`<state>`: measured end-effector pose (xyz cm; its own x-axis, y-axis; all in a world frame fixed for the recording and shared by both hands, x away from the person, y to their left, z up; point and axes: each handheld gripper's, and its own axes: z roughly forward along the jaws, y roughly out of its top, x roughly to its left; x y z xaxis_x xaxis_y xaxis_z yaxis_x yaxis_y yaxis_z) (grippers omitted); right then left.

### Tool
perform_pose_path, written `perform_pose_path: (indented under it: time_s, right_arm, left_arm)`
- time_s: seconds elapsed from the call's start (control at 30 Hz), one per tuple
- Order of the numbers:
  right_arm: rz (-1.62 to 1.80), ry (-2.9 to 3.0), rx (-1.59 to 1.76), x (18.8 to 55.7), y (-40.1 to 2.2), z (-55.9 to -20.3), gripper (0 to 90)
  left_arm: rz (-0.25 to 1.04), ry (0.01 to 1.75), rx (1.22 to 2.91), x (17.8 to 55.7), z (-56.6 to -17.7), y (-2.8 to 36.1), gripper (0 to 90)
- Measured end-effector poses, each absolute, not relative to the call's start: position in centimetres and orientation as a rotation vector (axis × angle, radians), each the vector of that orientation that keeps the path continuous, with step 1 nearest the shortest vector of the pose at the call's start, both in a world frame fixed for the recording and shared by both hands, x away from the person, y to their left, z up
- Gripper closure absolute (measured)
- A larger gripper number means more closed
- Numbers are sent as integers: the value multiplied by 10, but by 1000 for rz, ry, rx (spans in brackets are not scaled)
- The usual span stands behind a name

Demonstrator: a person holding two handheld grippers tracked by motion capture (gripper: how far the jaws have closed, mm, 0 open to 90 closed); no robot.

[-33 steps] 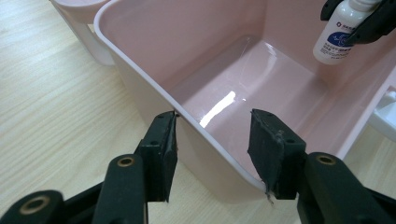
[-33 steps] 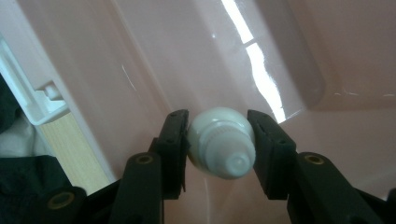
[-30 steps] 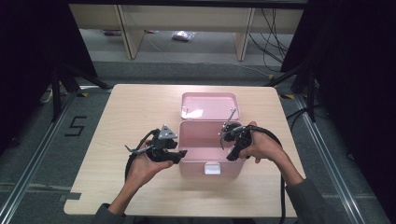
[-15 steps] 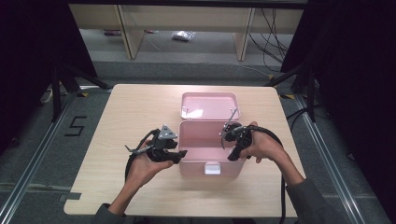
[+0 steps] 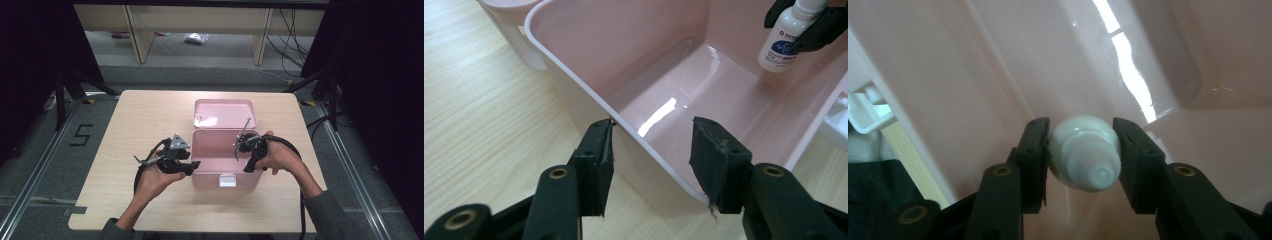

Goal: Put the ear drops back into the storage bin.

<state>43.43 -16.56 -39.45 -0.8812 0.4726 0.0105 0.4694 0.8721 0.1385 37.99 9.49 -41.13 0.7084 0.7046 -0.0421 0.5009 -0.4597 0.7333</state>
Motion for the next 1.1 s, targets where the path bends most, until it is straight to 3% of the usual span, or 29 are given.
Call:
perform_pose_path:
  time_s: [0.2, 0.27, 0.77, 1.1]
  right_arm:
    - [208, 3016, 771, 434, -165, -394, 598]
    - [214, 3015, 802, 433, -166, -393, 551]
    - [354, 2964, 842, 435, -172, -373, 474]
    - [472, 2895, 891, 439, -179, -365, 456]
  left_arm:
    - [346, 916, 2155, 380, -411, 95, 512]
    - [346, 916, 2155, 380, -411, 95, 512]
    - [346, 916, 2152, 379, -412, 94, 508]
    - [356, 936, 2114, 382, -409, 96, 432]
